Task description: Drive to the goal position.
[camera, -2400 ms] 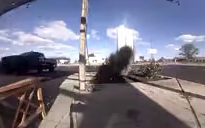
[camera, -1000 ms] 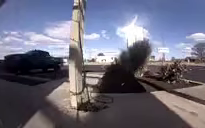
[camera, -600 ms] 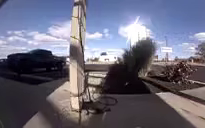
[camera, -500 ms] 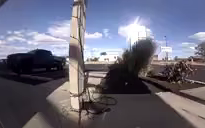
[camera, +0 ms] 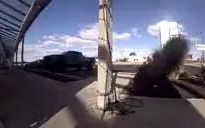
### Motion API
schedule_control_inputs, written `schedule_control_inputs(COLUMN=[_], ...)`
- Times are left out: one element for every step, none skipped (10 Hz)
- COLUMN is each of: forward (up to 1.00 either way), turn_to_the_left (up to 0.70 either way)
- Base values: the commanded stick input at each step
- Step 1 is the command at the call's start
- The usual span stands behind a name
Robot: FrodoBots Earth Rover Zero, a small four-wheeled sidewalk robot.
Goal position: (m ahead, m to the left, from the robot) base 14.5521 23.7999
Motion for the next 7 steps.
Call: schedule_control_inputs(forward=[0.00, 0.00, 0.00, 0.00, 0.38, 0.70, 0.70], turn_to_the_left=[0.45, 0.45, 0.45, 0.45, 0.35, 0.18, 0.01])
